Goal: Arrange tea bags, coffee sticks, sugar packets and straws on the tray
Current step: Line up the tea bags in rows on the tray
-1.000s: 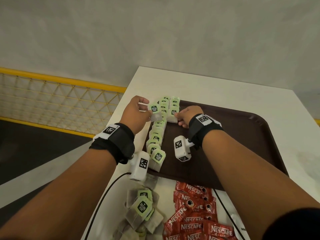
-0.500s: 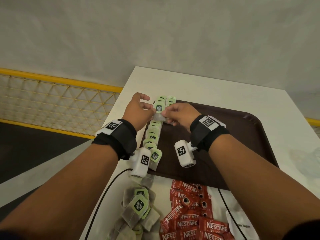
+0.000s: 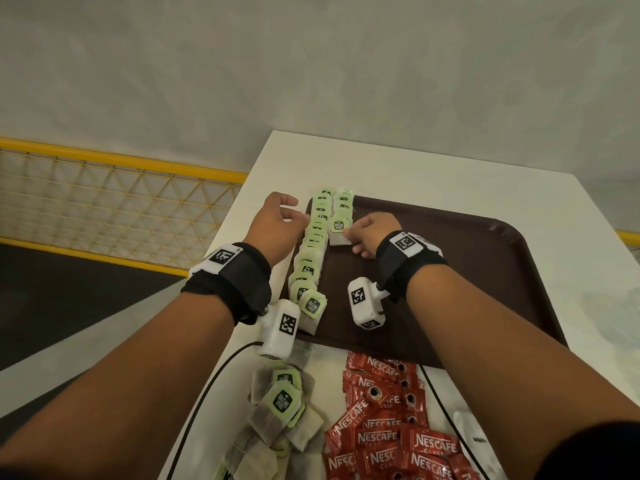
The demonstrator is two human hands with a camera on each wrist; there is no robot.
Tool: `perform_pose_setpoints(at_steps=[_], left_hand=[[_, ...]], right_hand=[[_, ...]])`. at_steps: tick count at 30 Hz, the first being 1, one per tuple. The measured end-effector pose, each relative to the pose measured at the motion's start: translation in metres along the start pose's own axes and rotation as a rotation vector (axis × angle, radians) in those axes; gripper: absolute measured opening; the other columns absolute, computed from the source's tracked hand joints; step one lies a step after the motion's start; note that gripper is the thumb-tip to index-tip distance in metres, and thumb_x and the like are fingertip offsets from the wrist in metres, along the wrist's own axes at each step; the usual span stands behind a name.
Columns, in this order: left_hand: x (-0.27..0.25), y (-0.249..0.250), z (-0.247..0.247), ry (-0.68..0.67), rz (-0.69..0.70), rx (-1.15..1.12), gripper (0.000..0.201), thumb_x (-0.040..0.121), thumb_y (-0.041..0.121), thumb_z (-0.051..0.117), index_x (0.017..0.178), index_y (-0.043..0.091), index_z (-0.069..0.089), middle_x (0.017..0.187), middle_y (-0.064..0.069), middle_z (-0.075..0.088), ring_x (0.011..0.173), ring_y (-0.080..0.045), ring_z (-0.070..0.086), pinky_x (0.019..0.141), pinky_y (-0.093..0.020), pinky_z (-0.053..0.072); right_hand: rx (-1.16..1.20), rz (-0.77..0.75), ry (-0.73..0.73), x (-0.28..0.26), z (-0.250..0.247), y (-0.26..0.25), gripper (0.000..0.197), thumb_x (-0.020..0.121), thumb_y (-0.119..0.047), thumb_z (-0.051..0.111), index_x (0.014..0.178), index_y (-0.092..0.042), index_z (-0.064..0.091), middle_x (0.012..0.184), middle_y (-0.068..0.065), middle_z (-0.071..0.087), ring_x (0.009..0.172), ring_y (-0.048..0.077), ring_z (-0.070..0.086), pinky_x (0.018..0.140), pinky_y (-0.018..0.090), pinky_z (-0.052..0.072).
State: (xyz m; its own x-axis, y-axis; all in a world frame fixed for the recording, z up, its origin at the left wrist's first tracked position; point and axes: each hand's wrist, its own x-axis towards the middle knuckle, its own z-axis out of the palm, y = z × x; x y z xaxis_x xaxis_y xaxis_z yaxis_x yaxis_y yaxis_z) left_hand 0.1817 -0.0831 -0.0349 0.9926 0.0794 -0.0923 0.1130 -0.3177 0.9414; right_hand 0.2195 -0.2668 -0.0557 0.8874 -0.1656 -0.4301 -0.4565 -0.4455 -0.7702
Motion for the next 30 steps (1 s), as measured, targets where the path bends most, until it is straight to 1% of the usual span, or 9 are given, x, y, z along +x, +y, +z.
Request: perform_pose_setpoints(at_steps=[2, 6, 11, 15, 20, 24, 26, 28, 30], left_hand=[[-0.002, -0.002, -0.004, 0.002, -0.008, 0.017, 0.033, 0.092, 0.021, 0.062, 0.122, 0.017, 0.049, 0.100, 0.004, 0.061, 0.098, -0.019, 0.063, 0.094, -0.048, 0.053], [-0.006, -0.003, -0.012, 0.005, -0.018, 0.019, 0.032, 0.093, 0.021, 0.061, 0.122, 0.016, 0.050, 0.102, 0.000, 0.062, 0.100, -0.028, 0.064, 0.092, -0.048, 0.053], [-0.010, 0.001, -0.021, 0.000, -0.016, 0.013, 0.026, 0.093, 0.022, 0.060, 0.118, 0.017, 0.053, 0.104, -0.002, 0.062, 0.103, -0.028, 0.064, 0.088, -0.045, 0.056], [-0.023, 0.006, -0.025, -0.029, 0.002, 0.041, 0.018, 0.095, 0.021, 0.058, 0.112, 0.015, 0.055, 0.106, -0.006, 0.062, 0.104, -0.027, 0.065, 0.082, -0.041, 0.055], [-0.061, 0.004, -0.036, -0.110, 0.093, 0.158, 0.009, 0.095, 0.021, 0.059, 0.102, 0.017, 0.060, 0.100, -0.002, 0.065, 0.096, -0.023, 0.065, 0.079, -0.039, 0.053], [-0.097, -0.016, -0.042, -0.187, 0.125, 0.280, 0.011, 0.094, 0.022, 0.062, 0.102, 0.015, 0.062, 0.091, 0.007, 0.061, 0.076, -0.009, 0.056, 0.064, -0.023, 0.042], [-0.112, -0.028, -0.048, -0.216, 0.126, 0.363, 0.012, 0.094, 0.022, 0.061, 0.103, 0.015, 0.062, 0.094, 0.007, 0.062, 0.075, -0.009, 0.055, 0.061, -0.021, 0.039], [-0.122, -0.040, -0.055, -0.241, 0.121, 0.486, 0.014, 0.093, 0.025, 0.062, 0.104, 0.017, 0.061, 0.100, 0.004, 0.063, 0.083, -0.014, 0.059, 0.067, -0.025, 0.045], [-0.128, -0.049, -0.061, -0.273, 0.134, 0.626, 0.019, 0.093, 0.027, 0.062, 0.110, 0.018, 0.061, 0.110, -0.001, 0.060, 0.096, -0.019, 0.059, 0.083, -0.032, 0.048]], right_hand=[[-0.061, 0.003, 0.003, 0.003, 0.002, -0.002, 0.017, 0.089, -0.023, 0.069, 0.093, -0.012, 0.056, 0.074, 0.006, 0.065, 0.059, 0.016, 0.059, 0.057, 0.028, 0.051], [-0.203, 0.032, -0.048, 0.006, 0.005, -0.008, 0.022, 0.091, -0.030, 0.064, 0.086, -0.010, 0.058, 0.082, 0.008, 0.068, 0.074, 0.020, 0.062, 0.083, 0.035, 0.054], [-0.168, 0.056, -0.049, -0.001, 0.001, -0.009, 0.028, 0.092, -0.030, 0.063, 0.077, -0.009, 0.052, 0.072, 0.006, 0.062, 0.065, 0.018, 0.059, 0.062, 0.028, 0.048], [-0.181, -0.011, -0.021, -0.014, -0.003, -0.007, 0.031, 0.091, -0.035, 0.065, 0.079, -0.008, 0.053, 0.082, 0.012, 0.066, 0.074, 0.023, 0.062, 0.072, 0.035, 0.053], [-0.283, -0.265, 0.024, -0.064, -0.013, -0.009, 0.025, 0.089, -0.036, 0.065, 0.089, -0.013, 0.056, 0.090, 0.014, 0.071, 0.063, 0.018, 0.063, 0.062, 0.033, 0.053], [-0.400, -0.397, -0.147, -0.120, -0.011, -0.001, 0.031, 0.088, -0.039, 0.066, 0.093, -0.008, 0.060, 0.085, 0.003, 0.067, 0.065, 0.014, 0.062, 0.063, 0.031, 0.049], [-0.534, -0.464, -0.236, -0.147, -0.003, 0.006, 0.028, 0.087, -0.039, 0.066, 0.093, -0.012, 0.063, 0.079, -0.002, 0.063, 0.065, 0.011, 0.059, 0.061, 0.026, 0.047], [-0.700, -0.520, -0.325, -0.168, 0.009, 0.012, 0.020, 0.088, -0.035, 0.066, 0.093, -0.016, 0.066, 0.082, -0.006, 0.062, 0.074, 0.011, 0.058, 0.062, 0.022, 0.044], [-0.817, -0.566, -0.420, -0.184, 0.022, 0.016, 0.018, 0.087, -0.033, 0.066, 0.096, -0.018, 0.067, 0.088, -0.007, 0.063, 0.081, 0.011, 0.058, 0.067, 0.022, 0.045]])
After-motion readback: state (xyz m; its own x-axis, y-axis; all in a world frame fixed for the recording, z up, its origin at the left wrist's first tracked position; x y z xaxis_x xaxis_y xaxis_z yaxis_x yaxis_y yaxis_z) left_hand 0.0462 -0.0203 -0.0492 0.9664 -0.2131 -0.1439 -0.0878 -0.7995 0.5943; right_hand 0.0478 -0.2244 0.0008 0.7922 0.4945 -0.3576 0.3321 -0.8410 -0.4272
